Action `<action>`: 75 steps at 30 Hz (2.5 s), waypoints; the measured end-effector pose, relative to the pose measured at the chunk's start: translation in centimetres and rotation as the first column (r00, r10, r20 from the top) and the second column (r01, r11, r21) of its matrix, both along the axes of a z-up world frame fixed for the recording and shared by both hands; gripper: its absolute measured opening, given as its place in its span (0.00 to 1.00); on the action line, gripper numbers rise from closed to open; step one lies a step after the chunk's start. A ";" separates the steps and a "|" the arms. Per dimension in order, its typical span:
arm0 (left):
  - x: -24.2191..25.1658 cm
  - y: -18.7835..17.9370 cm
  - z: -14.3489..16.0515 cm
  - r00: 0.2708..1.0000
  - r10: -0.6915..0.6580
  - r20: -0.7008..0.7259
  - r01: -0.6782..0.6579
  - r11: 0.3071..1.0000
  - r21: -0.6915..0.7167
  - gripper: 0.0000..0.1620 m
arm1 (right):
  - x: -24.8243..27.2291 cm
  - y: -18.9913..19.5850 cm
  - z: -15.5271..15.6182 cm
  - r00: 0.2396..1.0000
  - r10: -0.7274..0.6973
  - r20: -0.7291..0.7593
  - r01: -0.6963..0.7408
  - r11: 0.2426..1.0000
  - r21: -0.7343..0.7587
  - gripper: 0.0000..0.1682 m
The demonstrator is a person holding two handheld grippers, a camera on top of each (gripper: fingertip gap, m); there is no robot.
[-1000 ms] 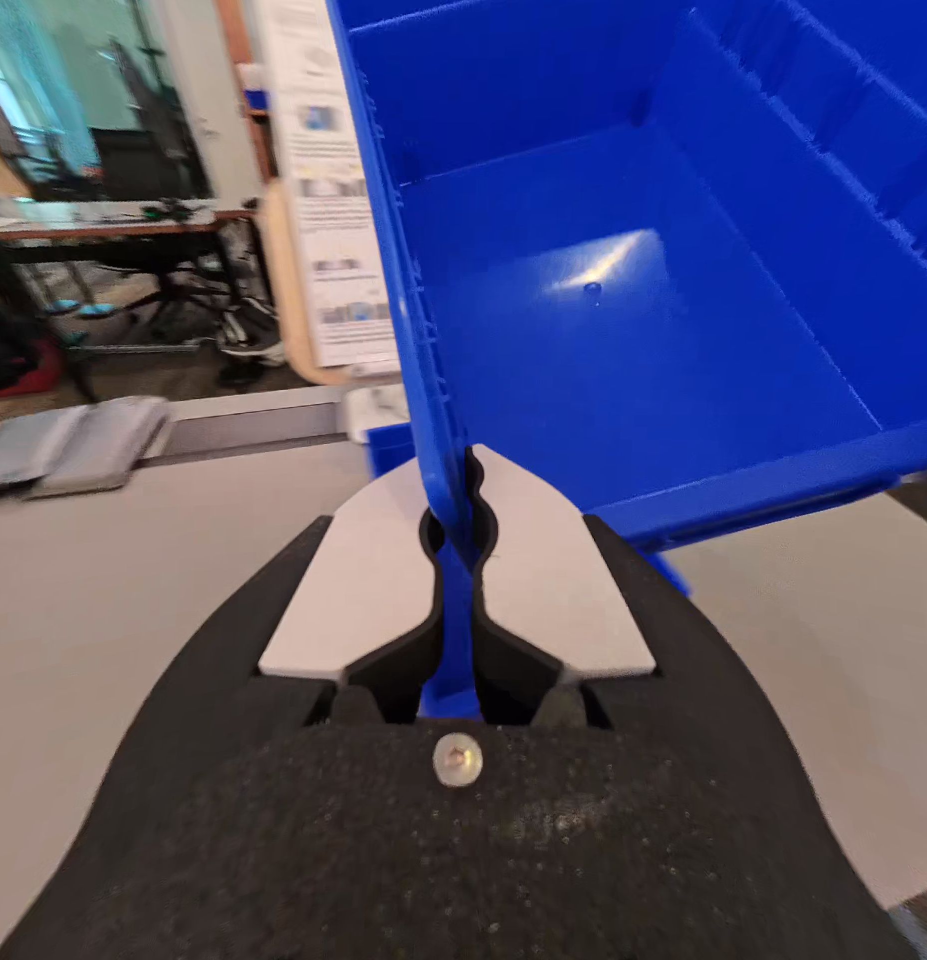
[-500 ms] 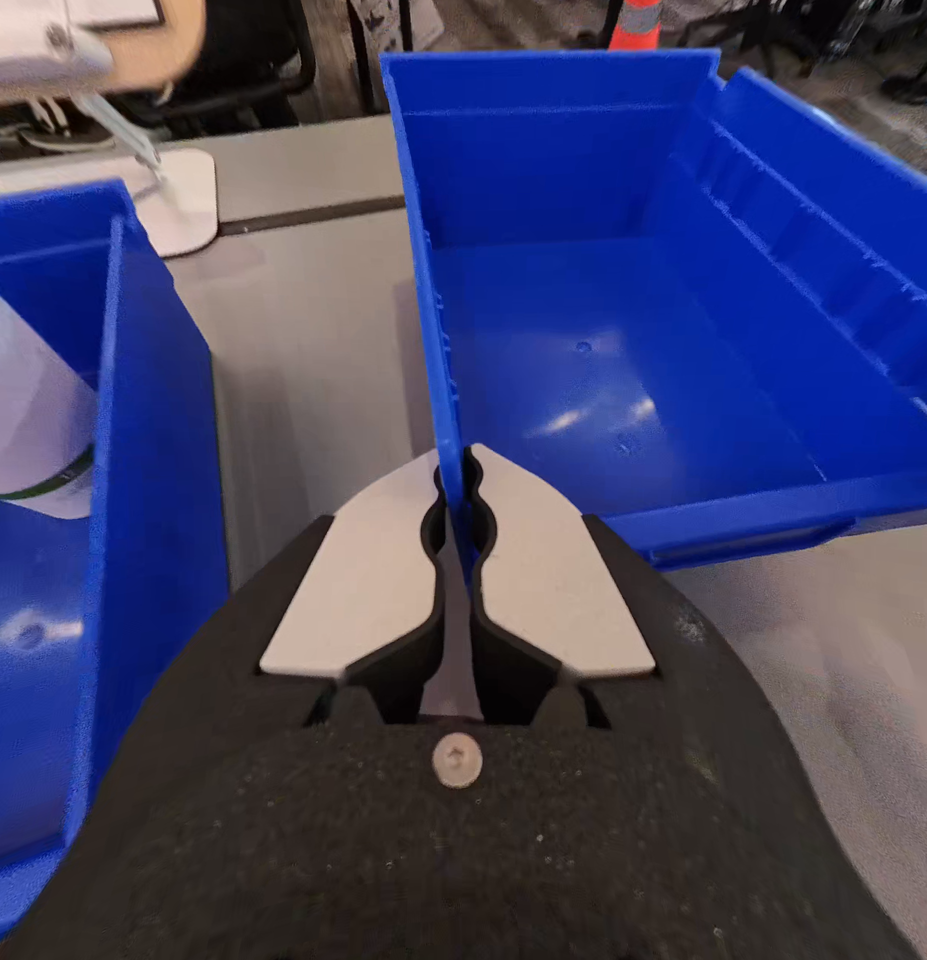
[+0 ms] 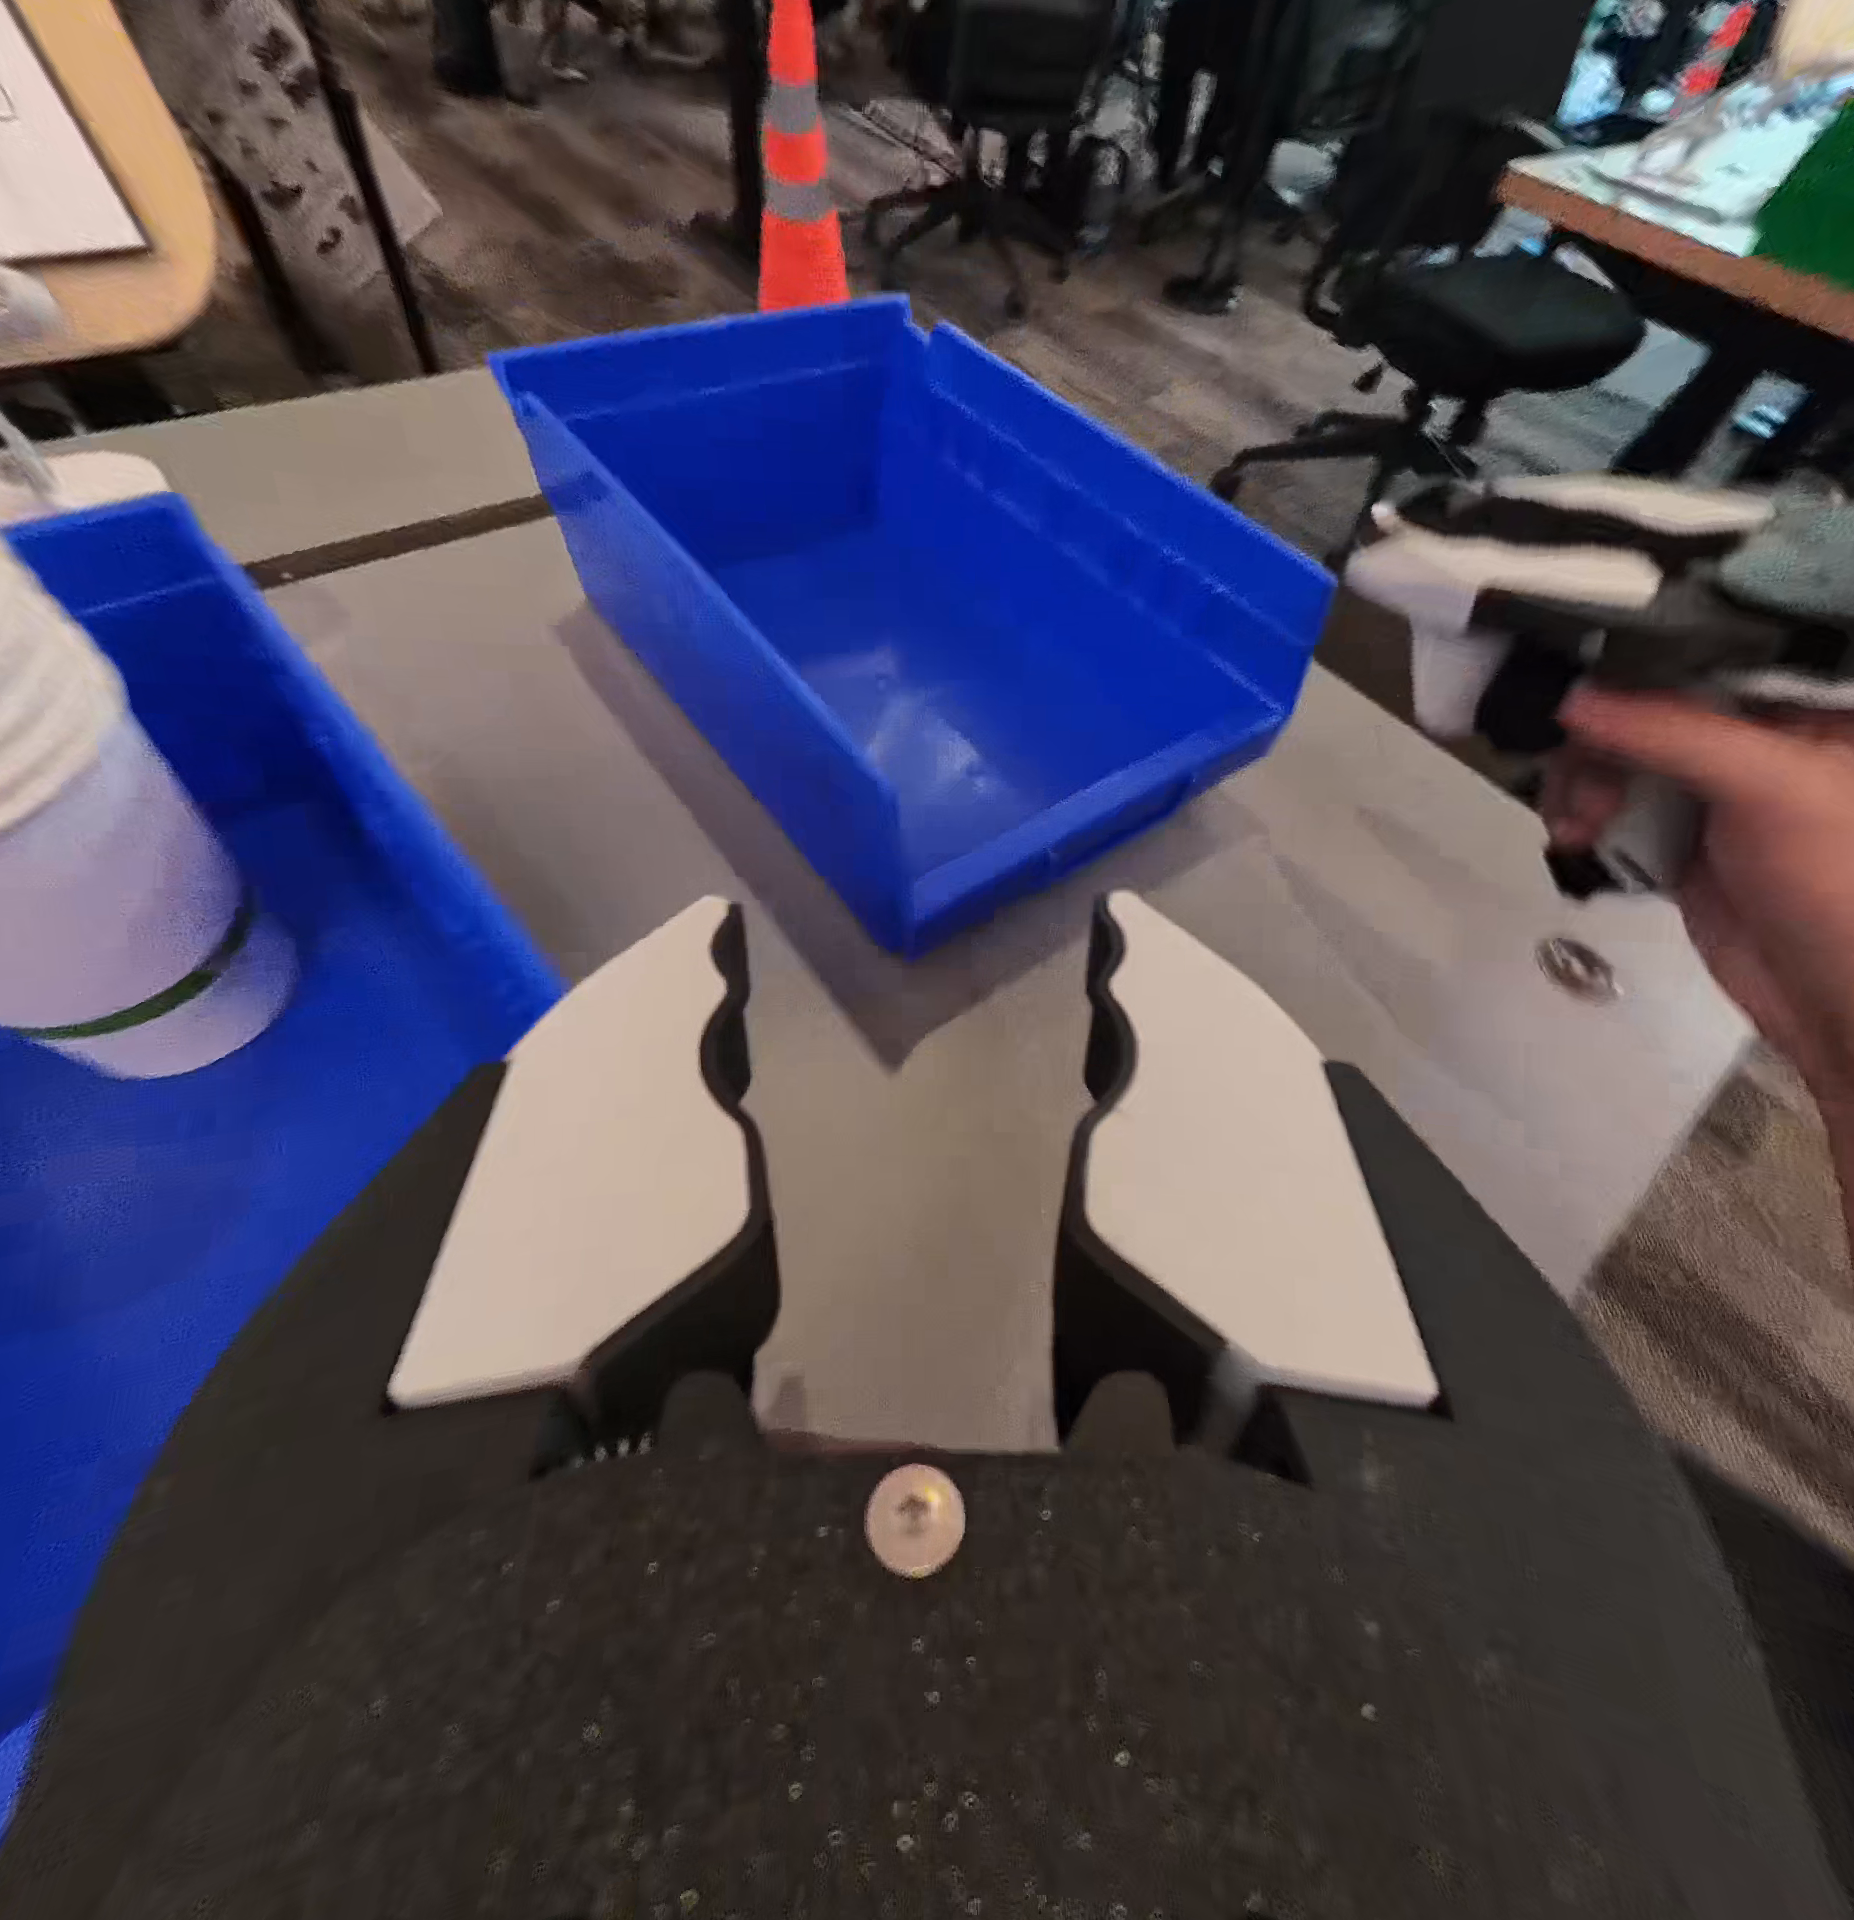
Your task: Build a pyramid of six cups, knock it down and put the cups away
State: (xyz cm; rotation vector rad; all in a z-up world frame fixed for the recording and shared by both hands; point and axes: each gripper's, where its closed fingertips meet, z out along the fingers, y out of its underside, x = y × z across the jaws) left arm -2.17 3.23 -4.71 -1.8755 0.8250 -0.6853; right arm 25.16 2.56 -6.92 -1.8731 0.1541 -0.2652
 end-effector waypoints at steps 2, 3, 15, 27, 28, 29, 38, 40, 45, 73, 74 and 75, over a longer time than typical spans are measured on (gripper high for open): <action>-4.6 -0.1 0.6 1.000 -0.013 -0.012 0.012 1.000 -0.025 0.47 | -2.6 0.3 3.1 0.996 0.085 -0.034 -0.081 0.991 0.104 0.31; -7.2 0.5 0.8 1.000 0.014 -0.010 -0.014 1.000 -0.023 0.47 | -4.5 0.7 4.7 0.989 0.141 -0.047 -0.133 0.980 0.150 0.32; -23.9 10.7 -7.6 0.895 0.425 -0.137 -0.431 0.902 -0.022 0.41 | -30.8 7.4 -1.8 0.909 0.299 -0.289 -0.295 0.954 0.059 0.44; -27.1 12.7 -7.4 0.855 0.499 -0.143 -0.512 0.857 -0.067 0.03 | -36.8 7.6 -4.3 0.957 0.180 -0.229 -0.190 0.982 -0.019 0.03; -28.3 13.1 -7.0 0.847 0.515 -0.132 -0.526 0.848 -0.066 0.03 | -38.0 8.1 -3.8 0.956 0.185 -0.226 -0.192 0.981 -0.008 0.03; -29.7 13.5 -6.5 0.836 0.534 -0.122 -0.544 0.837 -0.063 0.03 | -39.5 8.6 -3.2 0.955 0.190 -0.227 -0.196 0.981 -0.001 0.03; -47.8 17.2 -3.5 0.766 0.639 -0.068 -0.642 0.766 -0.025 0.03 | -57.3 13.4 -0.7 0.937 0.293 -0.188 -0.290 0.956 0.043 0.03; -51.0 17.6 -4.0 0.746 0.663 -0.055 -0.665 0.746 -0.025 0.02 | -60.3 14.1 -1.3 0.941 0.289 -0.176 -0.287 0.957 0.035 0.03; -55.1 18.9 -7.0 0.750 0.657 -0.080 -0.662 0.744 -0.088 0.02 | -64.2 15.6 -3.6 0.935 0.301 -0.186 -0.313 0.949 -0.038 0.03; -42.4 5.6 -3.3 0.808 0.573 0.137 -0.578 0.816 -0.011 0.41 | -20.7 -3.7 -0.9 0.971 0.227 -0.079 -0.214 0.966 0.142 0.32; -42.5 5.3 -4.3 0.802 0.582 0.132 -0.587 0.809 0.001 0.38 | -19.2 -4.5 -1.6 0.975 0.196 -0.108 -0.177 0.971 0.160 0.32; -42.2 5.1 -5.0 0.807 0.575 0.135 -0.578 0.816 -0.015 0.37 | -18.1 -4.9 -1.7 0.975 0.176 -0.139 -0.151 0.973 0.174 0.34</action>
